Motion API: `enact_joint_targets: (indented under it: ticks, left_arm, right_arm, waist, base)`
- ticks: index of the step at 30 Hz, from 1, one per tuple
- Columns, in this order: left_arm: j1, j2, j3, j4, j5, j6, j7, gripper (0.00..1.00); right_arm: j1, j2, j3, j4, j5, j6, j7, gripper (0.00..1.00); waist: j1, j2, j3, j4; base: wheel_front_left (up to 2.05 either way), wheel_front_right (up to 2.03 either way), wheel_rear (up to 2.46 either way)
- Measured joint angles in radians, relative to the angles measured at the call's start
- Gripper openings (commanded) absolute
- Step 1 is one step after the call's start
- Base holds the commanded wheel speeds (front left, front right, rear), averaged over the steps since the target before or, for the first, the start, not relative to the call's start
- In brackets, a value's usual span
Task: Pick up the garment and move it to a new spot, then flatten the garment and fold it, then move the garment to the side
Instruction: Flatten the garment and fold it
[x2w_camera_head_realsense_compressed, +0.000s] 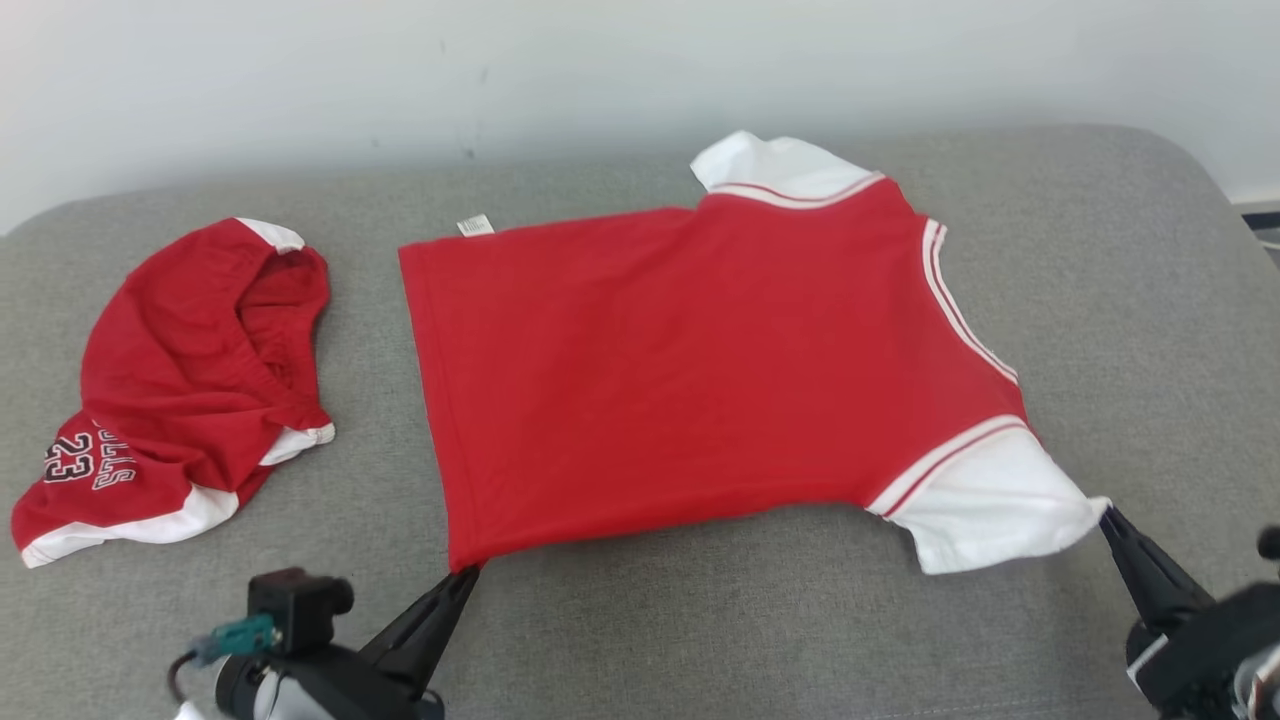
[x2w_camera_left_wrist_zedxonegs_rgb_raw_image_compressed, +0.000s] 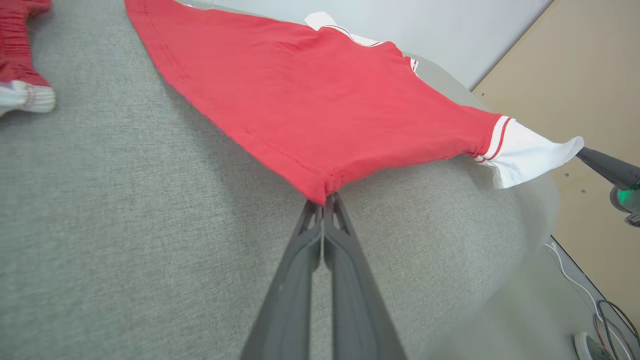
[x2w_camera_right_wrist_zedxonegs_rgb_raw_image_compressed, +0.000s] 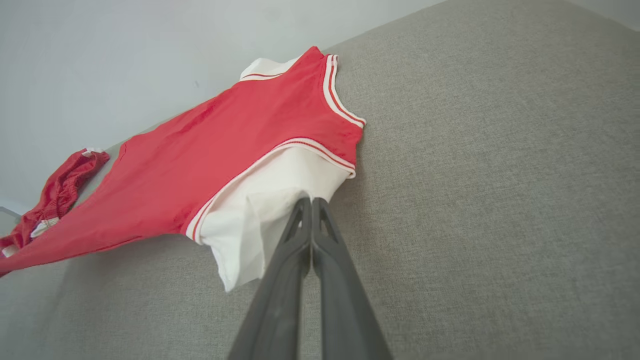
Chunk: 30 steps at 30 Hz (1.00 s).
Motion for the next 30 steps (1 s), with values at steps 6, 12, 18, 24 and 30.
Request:
enact_joint_targets:
  ticks: [6,12,18,24,30]
  left_arm:
    - [0.063,0.020,0.025,-0.019,0.005,0.019,-0.061,0.00]
    - [0.079,0.031,0.023,-0.028,0.017,0.034,-0.065,0.00]
    - [0.080,0.031,0.007,-0.025,0.040,0.051,-0.065,0.00]
    - [0.081,0.029,-0.004,-0.012,0.048,0.062,-0.062,0.00]
    - [0.084,0.020,-0.006,0.006,0.047,0.071,-0.061,0.00]
  right_arm:
    - [0.093,0.004,-0.062,-0.045,0.082,0.000,-0.056,0.00]
    - [0.151,0.002,-0.058,-0.076,0.105,0.000,-0.057,0.00]
    - [0.167,-0.002,-0.028,-0.108,0.096,0.000,-0.051,0.00]
    - [0.170,-0.008,-0.004,-0.119,0.067,0.000,-0.035,0.00]
    - [0.168,-0.016,0.009,-0.121,0.048,-0.012,-0.019,0.00]
  waist:
    - [0.0000,0.0000,-0.021,0.008]
    - [0.0001,0.0000,-0.024,0.012]
    - [0.0002,0.0000,-0.014,0.009]
    - [0.0003,0.0000,-0.002,0.003]
    - [0.0002,0.0001,0.002,0.001]
  base:
    - [0.00,0.00,0.00]
    - [0.00,0.00,0.00]
    - [0.00,0.00,0.00]
    - [0.00,0.00,0.00]
    - [0.00,0.00,0.00]
